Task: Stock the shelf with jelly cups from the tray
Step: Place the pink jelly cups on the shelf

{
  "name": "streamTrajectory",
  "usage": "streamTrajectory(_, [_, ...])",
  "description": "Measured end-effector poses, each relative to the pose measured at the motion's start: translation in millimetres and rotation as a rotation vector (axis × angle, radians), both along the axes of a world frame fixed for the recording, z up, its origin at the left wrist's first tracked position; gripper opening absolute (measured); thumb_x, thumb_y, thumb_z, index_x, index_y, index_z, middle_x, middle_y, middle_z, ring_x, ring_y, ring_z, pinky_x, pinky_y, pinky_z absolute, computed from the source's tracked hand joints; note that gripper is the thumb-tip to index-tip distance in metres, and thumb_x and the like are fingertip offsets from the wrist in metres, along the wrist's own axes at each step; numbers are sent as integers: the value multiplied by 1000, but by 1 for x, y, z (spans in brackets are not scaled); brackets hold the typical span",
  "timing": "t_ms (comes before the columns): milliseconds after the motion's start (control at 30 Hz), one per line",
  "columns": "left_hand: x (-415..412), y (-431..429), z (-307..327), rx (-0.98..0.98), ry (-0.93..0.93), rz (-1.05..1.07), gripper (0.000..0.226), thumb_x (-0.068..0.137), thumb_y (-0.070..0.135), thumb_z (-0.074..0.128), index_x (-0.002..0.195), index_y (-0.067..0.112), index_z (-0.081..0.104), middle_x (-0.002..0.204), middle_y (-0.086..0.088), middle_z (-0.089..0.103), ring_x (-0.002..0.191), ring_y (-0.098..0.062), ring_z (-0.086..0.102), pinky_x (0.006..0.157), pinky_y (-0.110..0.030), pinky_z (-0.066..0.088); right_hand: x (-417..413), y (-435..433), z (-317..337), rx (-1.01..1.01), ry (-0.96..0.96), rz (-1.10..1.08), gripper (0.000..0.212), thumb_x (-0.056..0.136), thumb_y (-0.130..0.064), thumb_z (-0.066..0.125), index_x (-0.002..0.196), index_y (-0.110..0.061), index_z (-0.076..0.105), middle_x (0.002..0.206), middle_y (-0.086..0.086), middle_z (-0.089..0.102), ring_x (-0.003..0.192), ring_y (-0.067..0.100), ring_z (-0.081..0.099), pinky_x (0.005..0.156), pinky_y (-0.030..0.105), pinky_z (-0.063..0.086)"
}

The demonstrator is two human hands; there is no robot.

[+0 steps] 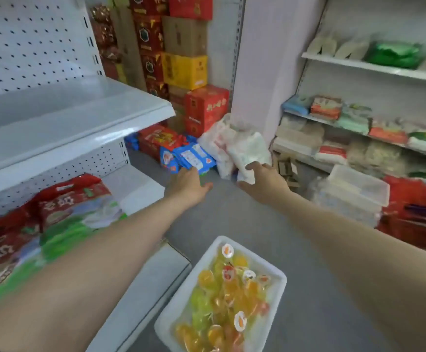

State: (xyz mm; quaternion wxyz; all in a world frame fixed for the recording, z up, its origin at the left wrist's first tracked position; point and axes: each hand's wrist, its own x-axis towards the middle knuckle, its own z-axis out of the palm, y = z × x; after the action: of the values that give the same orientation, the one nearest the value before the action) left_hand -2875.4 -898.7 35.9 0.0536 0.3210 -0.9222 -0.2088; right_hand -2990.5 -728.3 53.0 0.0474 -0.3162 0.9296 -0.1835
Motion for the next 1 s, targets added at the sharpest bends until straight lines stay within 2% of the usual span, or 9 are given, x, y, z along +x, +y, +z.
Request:
streamTrajectory(167, [-40,8,-78,122,-172,-89,52,89,49,62,126,14,53,132,-12,52,123,-32,49,99,-42,44,-29,10,-74,133,-158,-99,63,87,-53,63,137,-19,46,135,10,53,125,28,49,98,36,44])
streamTrajectory(300, [-53,11,-150,210,-288,-147,47,90,48,61,123,15,54,131,-9,53,118,-30,52,96,-42,46,-33,19,-140,193,-302,-156,58,90,-50,63,136,-19,48,135,10,53,124,28,51,98,34,43])
streamTrajectory(567, [-55,35,-279,309,-477,-285,59,85,56,64,121,10,54,124,-14,58,112,-33,56,92,-41,48,-13,65,-278,335,-629,-316,57,88,-55,61,131,-18,55,130,8,59,119,26,55,95,34,46])
streamTrajectory(767, [-59,53,-352,443,-457,-276,49,85,45,69,119,13,56,120,-10,61,107,-29,59,87,-41,50,4,89,-348,381,-820,-412,55,91,-51,60,134,-17,54,135,8,56,123,26,54,98,32,44])
streamTrajectory(1000, [-67,62,-396,505,-397,-254,48,87,41,69,127,21,54,124,-7,53,109,-27,58,87,-35,49,5,94,-378,421,-923,-445,66,95,-57,50,142,-12,43,140,8,53,128,30,49,100,34,39])
